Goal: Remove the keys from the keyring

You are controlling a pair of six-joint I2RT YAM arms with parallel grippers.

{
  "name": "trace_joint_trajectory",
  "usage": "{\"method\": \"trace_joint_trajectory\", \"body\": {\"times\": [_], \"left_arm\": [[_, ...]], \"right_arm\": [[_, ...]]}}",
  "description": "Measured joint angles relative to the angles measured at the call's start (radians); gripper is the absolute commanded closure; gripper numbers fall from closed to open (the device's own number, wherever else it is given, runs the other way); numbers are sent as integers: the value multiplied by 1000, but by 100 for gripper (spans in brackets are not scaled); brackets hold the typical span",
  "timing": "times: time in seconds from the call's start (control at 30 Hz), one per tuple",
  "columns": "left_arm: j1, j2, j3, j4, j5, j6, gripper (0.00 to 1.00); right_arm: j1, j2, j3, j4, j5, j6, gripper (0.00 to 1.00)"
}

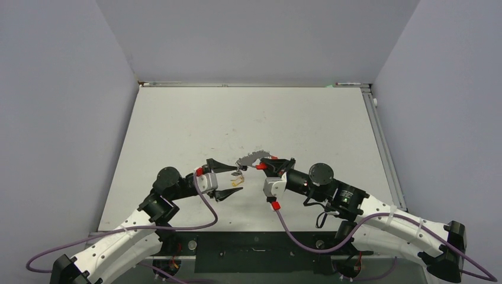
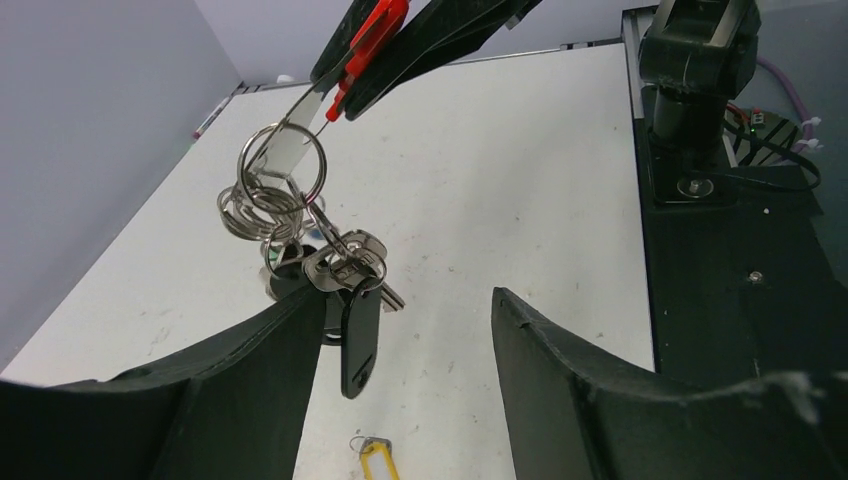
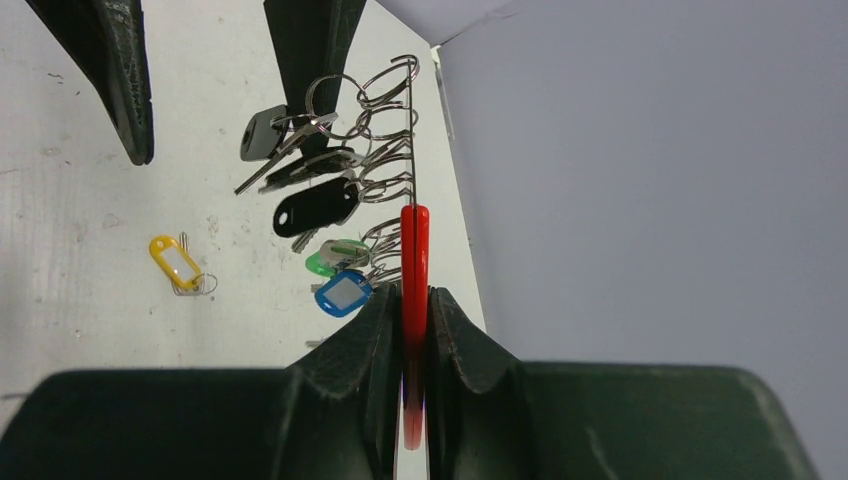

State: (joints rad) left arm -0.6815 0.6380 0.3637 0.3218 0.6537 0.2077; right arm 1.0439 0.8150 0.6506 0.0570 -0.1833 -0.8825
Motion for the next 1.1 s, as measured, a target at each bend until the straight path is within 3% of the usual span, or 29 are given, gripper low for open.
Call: {"method": "trace_joint_trajectory", "body": {"times": [0.27,0.37,0.6,0.97,1.1], "left_arm": [[-23,16,0,37,9,-28,60],[-26,29,0,51,10,-48,59],[-33,68,-8,107,8,-106,48],[-38,69,-13,126,-110,-237,46],[-38,70,-13,118,-179,-311,51]], "right_arm": [[6,11,4,-6,-1,1,95],[6,13,7,-6,0,2,95],[11,13,17,-5,-1,4,95],[11,13,17,-5,1,8,95],[11,13,17,1,5,16,95]]}}
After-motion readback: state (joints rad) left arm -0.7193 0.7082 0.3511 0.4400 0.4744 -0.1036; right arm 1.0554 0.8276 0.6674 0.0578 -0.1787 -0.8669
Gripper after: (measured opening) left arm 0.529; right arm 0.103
